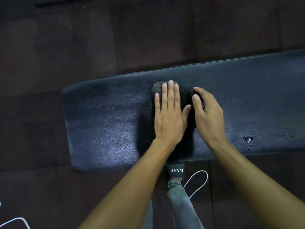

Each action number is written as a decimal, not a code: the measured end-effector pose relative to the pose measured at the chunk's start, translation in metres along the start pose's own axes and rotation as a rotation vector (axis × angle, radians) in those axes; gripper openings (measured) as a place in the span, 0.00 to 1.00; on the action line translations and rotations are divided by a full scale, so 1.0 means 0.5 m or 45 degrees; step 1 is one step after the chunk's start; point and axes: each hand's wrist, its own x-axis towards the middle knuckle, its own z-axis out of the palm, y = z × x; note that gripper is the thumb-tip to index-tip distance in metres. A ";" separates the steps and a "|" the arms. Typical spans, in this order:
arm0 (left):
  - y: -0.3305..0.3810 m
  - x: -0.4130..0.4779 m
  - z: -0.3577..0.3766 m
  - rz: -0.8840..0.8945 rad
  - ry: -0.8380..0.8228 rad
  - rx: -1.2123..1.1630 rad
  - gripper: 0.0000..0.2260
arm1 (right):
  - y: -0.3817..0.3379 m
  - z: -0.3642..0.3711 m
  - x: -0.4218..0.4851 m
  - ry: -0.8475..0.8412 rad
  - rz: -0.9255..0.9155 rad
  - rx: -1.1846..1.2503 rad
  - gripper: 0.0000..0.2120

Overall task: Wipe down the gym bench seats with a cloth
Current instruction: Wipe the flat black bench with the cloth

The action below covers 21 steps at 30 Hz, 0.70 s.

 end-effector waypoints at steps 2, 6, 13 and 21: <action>-0.024 -0.005 -0.019 0.083 -0.013 -0.168 0.27 | -0.005 -0.002 0.003 -0.003 -0.006 -0.027 0.17; -0.154 -0.034 -0.045 -0.258 0.112 -0.138 0.25 | -0.031 0.067 -0.020 -0.104 -0.195 -0.212 0.20; -0.233 -0.054 -0.036 -0.265 -0.020 0.027 0.26 | 0.002 0.186 -0.034 -0.177 -0.320 -0.816 0.27; -0.079 -0.021 0.004 0.004 -0.046 0.074 0.27 | 0.056 0.064 0.117 0.012 -0.427 -0.924 0.25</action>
